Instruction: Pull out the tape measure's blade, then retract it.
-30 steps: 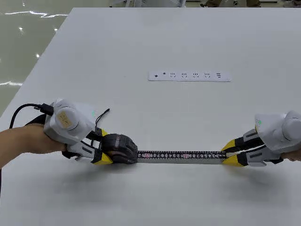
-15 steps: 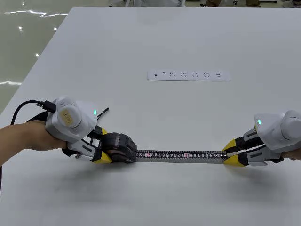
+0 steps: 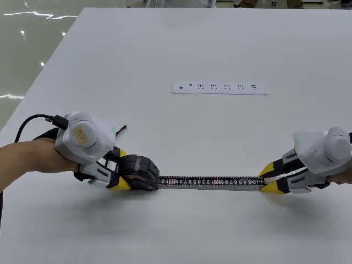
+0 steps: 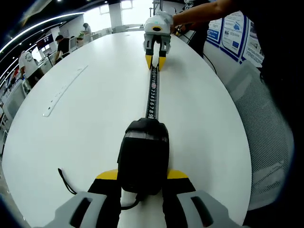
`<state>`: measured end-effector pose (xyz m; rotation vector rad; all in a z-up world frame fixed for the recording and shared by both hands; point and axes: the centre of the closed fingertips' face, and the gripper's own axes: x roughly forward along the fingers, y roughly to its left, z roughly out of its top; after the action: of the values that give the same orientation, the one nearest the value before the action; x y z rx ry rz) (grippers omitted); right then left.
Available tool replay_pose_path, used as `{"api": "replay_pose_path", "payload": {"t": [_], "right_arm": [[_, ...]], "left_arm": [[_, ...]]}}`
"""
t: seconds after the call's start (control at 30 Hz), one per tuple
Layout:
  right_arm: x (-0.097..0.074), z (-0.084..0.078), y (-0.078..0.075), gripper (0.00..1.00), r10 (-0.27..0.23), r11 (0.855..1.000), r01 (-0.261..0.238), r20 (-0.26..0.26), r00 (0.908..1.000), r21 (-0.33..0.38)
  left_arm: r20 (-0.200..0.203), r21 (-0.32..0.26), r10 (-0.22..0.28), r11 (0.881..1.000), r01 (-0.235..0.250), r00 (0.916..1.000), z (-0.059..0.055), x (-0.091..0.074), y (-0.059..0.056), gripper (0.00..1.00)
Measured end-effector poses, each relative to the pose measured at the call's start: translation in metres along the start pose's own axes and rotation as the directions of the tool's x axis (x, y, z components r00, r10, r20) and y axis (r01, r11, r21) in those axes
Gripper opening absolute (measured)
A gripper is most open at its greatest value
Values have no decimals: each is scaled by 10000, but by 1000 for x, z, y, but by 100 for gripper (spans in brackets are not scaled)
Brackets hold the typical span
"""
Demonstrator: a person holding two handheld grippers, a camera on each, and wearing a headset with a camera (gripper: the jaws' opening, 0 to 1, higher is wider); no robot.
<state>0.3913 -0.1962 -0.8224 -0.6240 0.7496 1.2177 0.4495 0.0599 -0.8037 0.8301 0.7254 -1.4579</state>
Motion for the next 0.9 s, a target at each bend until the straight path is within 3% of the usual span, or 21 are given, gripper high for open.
{"api": "replay_pose_path", "payload": {"t": [0.4,0.6,0.77,0.9], "right_arm": [[-4,-5,-2,18,-138,9999,138,-123,9998,45],[-10,-5,-2,24,-336,9992,337,-43,9994,236],[-13,-3,1,30,-483,9978,480,69,9988,451],[-15,-4,3,36,-636,9962,627,140,9979,598]], "left_arm": [[4,-85,-12,10000,12,10000,-1,1,0,31],[106,-177,277,9995,-275,9996,-1,-1,4,35],[531,-740,499,9962,-459,9973,1,-5,3,40],[634,-1018,671,9930,-605,9957,-2,-10,1,44]]}}
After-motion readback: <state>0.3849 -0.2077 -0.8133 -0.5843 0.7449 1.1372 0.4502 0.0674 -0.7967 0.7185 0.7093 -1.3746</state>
